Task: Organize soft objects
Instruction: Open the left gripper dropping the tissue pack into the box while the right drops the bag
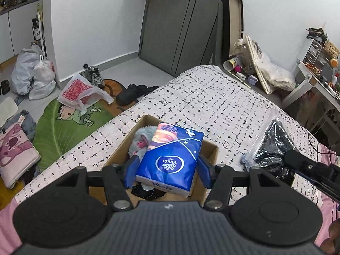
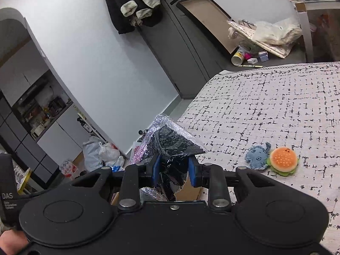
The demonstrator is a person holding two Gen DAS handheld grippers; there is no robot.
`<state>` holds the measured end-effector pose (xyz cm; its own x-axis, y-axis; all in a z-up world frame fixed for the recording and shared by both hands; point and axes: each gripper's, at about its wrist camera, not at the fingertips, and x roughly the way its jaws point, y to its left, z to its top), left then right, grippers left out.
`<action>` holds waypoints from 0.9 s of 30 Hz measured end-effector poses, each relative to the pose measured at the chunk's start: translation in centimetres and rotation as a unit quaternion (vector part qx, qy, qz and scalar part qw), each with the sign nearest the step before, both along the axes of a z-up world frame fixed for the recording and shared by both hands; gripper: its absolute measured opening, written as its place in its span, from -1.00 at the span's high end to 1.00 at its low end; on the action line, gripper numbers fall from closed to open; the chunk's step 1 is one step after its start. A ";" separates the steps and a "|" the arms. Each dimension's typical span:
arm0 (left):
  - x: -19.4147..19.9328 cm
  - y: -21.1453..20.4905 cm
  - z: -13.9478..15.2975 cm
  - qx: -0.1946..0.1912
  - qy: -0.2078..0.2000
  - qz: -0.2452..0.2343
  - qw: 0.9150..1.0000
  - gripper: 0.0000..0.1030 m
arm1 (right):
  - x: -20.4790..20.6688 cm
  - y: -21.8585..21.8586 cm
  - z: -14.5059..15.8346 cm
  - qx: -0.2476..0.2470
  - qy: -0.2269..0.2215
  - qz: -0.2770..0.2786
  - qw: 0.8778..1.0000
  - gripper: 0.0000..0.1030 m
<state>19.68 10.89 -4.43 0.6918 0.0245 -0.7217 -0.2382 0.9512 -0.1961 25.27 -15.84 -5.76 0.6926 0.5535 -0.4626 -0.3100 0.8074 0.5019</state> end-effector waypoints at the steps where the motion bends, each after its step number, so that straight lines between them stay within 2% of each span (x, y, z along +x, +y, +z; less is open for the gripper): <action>1: 0.1 0.3 -0.2 -0.003 0.001 -0.001 1.000 -0.11 | 0.0 0.3 0.0 -0.003 -0.001 0.000 1.000 0.47; 12: 1.4 3.8 -3.4 -0.034 0.026 0.007 0.999 -0.12 | 0.6 2.7 -1.2 -0.043 0.010 -0.006 0.999 0.47; 27: 2.4 6.0 -5.3 -0.062 0.042 -0.007 0.997 -0.13 | 2.3 6.0 -2.8 -0.075 0.031 -0.001 0.997 0.47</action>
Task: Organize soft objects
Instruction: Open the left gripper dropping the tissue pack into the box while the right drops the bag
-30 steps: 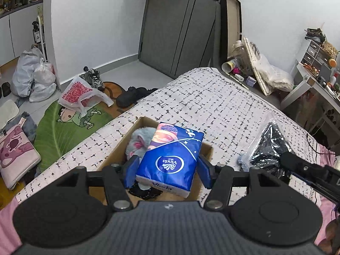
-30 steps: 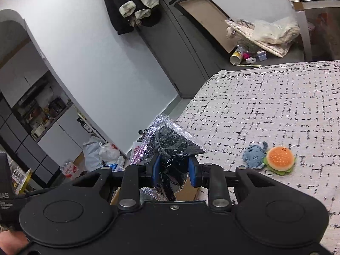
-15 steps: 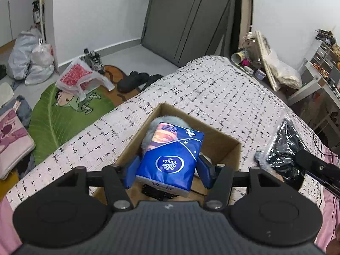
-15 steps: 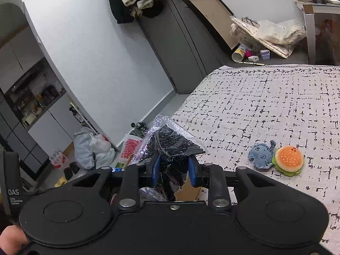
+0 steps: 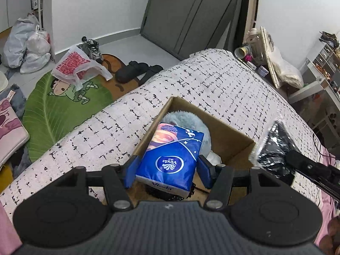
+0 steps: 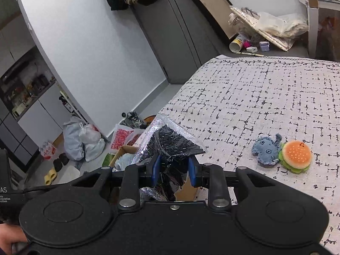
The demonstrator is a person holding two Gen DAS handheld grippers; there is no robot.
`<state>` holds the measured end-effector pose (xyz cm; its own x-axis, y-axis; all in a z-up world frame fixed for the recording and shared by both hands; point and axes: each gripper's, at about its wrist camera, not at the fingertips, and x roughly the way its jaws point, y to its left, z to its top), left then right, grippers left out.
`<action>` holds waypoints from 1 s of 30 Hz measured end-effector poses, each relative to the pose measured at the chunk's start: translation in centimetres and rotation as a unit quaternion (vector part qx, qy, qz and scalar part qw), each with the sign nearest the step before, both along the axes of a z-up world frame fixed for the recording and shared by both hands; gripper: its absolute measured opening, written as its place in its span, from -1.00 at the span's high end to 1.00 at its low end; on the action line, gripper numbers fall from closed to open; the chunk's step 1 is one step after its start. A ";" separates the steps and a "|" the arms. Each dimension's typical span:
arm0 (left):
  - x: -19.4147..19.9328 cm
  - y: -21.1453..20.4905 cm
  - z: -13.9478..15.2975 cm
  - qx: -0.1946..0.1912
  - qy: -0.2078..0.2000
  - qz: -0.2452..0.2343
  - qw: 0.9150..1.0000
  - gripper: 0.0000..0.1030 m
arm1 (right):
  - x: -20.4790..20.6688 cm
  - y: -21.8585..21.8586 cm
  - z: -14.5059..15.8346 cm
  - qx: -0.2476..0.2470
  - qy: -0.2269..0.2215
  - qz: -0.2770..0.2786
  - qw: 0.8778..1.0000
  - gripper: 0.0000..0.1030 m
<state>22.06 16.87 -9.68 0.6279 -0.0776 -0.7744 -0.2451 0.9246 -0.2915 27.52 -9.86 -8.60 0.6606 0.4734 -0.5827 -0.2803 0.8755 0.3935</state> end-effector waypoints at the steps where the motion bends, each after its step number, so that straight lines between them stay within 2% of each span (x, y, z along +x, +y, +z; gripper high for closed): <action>1: 0.0 -0.1 0.0 0.002 -0.002 -0.005 1.000 -0.18 | 0.0 0.4 -0.1 -0.002 0.001 0.004 1.000 0.47; 7: 0.2 0.1 -0.3 -0.012 -0.001 -0.010 1.000 -0.21 | -0.4 2.4 -0.7 -0.016 0.000 0.034 0.999 0.47; 12: -0.1 0.5 0.2 -0.007 -0.006 -0.007 1.000 -0.21 | -0.6 3.4 -1.1 -0.020 0.009 0.052 0.998 0.46; 15: -0.4 0.7 0.7 -0.004 0.001 0.003 1.000 -0.28 | -0.4 3.7 -1.3 -0.018 0.019 0.073 0.997 0.37; 17: -0.8 0.6 1.1 0.004 0.003 0.007 1.000 -0.34 | -0.2 3.2 -1.0 -0.013 0.019 0.065 0.998 0.16; 19: -1.1 0.3 1.5 0.012 0.003 0.002 1.000 -0.43 | -0.3 2.8 -0.7 -0.012 0.011 0.052 0.998 0.06; 21: -1.3 -0.1 1.9 0.019 0.006 -0.002 1.000 -0.52 | -0.4 2.4 -0.3 -0.009 0.011 0.050 0.999 0.05; 24: -1.7 -0.6 2.4 0.031 0.006 0.000 1.000 -0.54 | -0.6 1.7 0.2 0.002 0.014 0.044 0.999 0.03; 26: -2.1 -1.0 2.9 0.034 0.003 -0.001 0.999 -0.55 | -0.8 1.2 0.6 0.006 0.015 0.039 0.999 -0.07; 30: -2.6 -1.8 3.9 0.040 -0.003 0.004 0.999 -0.74 | -1.1 0.1 1.8 0.009 0.004 0.044 0.999 -0.15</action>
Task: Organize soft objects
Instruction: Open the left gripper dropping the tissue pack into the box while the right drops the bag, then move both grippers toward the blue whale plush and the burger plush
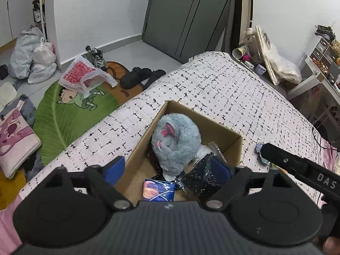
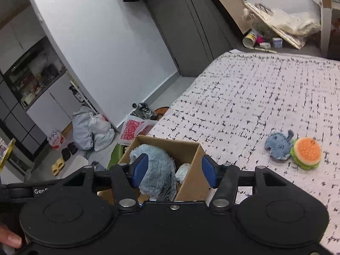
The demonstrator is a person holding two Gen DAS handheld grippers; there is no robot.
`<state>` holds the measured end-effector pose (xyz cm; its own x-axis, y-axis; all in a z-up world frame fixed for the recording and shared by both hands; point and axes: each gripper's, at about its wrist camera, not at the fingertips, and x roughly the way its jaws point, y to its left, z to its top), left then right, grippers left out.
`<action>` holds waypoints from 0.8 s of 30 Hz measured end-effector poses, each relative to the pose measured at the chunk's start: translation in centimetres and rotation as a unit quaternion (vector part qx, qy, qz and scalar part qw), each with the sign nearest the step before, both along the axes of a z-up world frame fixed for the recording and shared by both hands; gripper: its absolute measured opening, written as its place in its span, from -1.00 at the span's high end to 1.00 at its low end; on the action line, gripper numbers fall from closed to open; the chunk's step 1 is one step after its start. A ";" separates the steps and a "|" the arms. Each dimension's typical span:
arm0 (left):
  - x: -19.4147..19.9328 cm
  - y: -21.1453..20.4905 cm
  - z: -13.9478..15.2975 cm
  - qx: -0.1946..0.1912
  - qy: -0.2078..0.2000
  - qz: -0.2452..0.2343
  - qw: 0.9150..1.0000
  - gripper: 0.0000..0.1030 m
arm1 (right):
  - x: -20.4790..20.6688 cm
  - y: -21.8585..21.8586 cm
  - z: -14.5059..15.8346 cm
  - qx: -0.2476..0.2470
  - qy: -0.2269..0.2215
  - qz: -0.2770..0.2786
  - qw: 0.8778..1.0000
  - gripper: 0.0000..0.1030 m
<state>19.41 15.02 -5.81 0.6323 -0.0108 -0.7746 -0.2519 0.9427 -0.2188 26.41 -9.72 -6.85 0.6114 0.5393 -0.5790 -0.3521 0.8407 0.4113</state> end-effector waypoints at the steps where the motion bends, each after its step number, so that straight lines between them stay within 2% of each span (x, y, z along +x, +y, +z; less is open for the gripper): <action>1: -0.2 -0.3 0.3 0.007 -0.005 0.000 1.000 -0.79 | -0.1 -0.3 0.2 0.002 0.000 -0.001 1.000 -0.24; 5: -0.9 -1.1 1.4 0.027 -0.019 0.007 0.999 -0.94 | -0.2 -1.6 0.8 0.019 0.004 -0.003 1.000 -0.52; 8: -1.1 -1.4 2.1 0.025 -0.024 0.015 0.999 -0.99 | -0.4 -2.5 1.2 0.036 0.008 -0.002 0.999 -0.70; 13: -1.8 -2.3 3.4 0.010 -0.043 0.029 0.999 -0.99 | -0.5 -3.9 2.1 0.049 0.004 0.005 0.999 -0.87; 24: -2.4 -6.8 6.2 0.029 -0.076 0.019 0.997 -0.99 | -0.7 -8.3 3.0 0.083 0.008 -0.010 0.996 -0.99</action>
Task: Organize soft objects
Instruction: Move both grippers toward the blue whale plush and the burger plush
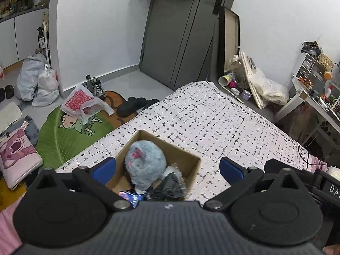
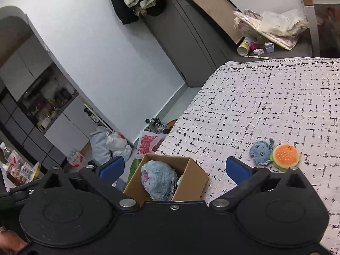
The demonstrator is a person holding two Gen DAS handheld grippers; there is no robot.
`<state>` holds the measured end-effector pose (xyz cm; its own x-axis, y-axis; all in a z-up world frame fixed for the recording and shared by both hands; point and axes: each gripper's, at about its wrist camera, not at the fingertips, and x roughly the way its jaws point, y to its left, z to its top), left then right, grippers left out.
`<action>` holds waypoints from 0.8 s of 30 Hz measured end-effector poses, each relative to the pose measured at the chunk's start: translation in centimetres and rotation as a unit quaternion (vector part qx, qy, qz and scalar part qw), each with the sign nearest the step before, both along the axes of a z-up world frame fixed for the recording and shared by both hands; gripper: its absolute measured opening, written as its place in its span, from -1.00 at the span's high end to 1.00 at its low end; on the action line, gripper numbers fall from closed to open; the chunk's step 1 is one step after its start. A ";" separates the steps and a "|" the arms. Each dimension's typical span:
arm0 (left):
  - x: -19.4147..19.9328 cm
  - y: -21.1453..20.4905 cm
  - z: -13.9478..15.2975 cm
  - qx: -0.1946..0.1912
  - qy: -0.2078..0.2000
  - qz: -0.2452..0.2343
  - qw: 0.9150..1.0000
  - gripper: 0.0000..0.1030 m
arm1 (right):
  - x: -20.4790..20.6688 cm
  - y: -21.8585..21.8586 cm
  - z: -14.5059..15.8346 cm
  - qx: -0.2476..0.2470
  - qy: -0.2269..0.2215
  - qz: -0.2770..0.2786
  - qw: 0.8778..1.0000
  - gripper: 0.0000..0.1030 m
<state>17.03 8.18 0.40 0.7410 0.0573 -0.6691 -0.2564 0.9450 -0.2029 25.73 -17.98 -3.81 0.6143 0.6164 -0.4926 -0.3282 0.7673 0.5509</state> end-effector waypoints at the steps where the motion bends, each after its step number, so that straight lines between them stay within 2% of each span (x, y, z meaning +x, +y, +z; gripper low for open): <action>1: 0.0 -0.4 0.1 0.002 0.000 -0.001 1.000 -0.99 | -0.1 -0.6 -0.1 0.002 0.002 -0.002 1.000 -0.99; 10: -0.1 -4.2 0.4 0.015 0.008 -0.009 1.000 -0.99 | 0.1 -4.3 -0.7 0.014 0.027 -0.025 0.999 -0.99; 16: -0.1 -6.4 0.3 0.025 0.022 -0.012 0.999 -0.99 | 0.5 -7.1 -1.1 0.036 0.052 -0.044 0.997 -0.99; 21: 0.3 -8.0 0.3 0.019 0.040 -0.010 0.999 -0.99 | 0.5 -9.4 -1.2 0.056 0.057 -0.053 0.995 -0.99; 24: 0.1 -9.2 0.4 0.028 0.037 -0.006 0.999 -0.99 | 0.4 -10.9 -1.4 0.068 0.058 -0.061 0.994 -0.99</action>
<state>17.11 -1.02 0.85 0.6906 0.0875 -0.7179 -0.2577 0.9573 -0.1312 26.08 -28.86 -5.18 0.6322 0.6070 -0.4816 -0.1650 0.7128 0.6817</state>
